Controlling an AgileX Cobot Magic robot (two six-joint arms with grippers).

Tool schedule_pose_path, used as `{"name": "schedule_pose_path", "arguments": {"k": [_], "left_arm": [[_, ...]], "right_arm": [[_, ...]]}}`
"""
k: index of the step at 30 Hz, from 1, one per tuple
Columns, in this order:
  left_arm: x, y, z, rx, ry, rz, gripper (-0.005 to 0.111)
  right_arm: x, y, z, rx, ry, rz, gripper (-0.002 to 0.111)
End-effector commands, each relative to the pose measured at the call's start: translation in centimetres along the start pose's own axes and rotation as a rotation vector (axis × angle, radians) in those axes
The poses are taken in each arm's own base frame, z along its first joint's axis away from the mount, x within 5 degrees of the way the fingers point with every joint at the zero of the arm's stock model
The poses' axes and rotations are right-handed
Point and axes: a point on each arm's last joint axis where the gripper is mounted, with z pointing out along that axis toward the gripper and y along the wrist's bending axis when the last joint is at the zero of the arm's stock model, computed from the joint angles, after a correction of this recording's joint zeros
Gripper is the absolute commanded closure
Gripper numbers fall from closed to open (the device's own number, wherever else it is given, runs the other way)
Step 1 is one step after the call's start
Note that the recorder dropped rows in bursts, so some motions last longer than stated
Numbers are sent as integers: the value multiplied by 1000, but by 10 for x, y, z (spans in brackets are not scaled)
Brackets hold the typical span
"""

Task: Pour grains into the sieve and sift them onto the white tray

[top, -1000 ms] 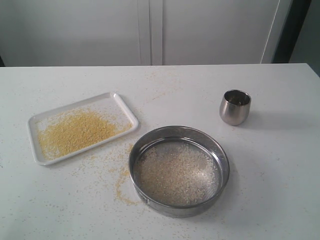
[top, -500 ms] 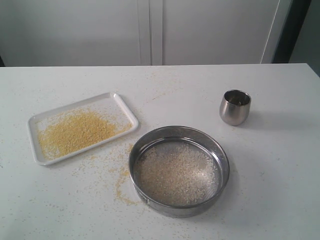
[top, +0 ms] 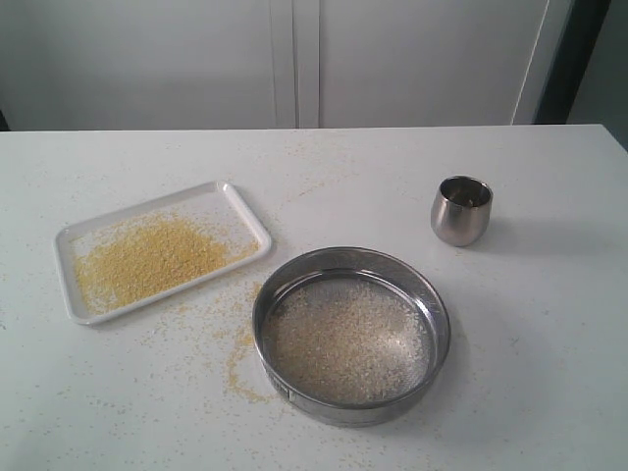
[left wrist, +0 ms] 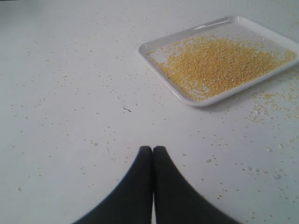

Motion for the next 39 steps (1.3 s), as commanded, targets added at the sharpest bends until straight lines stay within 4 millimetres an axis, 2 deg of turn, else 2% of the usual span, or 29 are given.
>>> {"name": "schedule_pose_path", "arguments": {"k": [1,11,15,22,29,35,39], "left_arm": [[1,0,0,2,4,-20,107],[1,0,0,2,4,-20,107],[1,0,0,2,4,-20,107],[1,0,0,2,2,-20,107],[1,0,0,2,2,-20,107],[1,0,0,2,2,-20,107],[1,0,0,2,2,-20,107]], "right_arm": [[0,-1,-4,2,-27,4,108],[1,-1,-12,-2,-60,2,108],[4,-1,-22,-6,-105,0,108],[28,-4,-36,-14,-162,-1,108],[43,-5,-51,-24,-241,-3,108],[62,-8,-54,-27,-279,-5,108],[79,-10,-48,-28,-283,-5,108]]}}
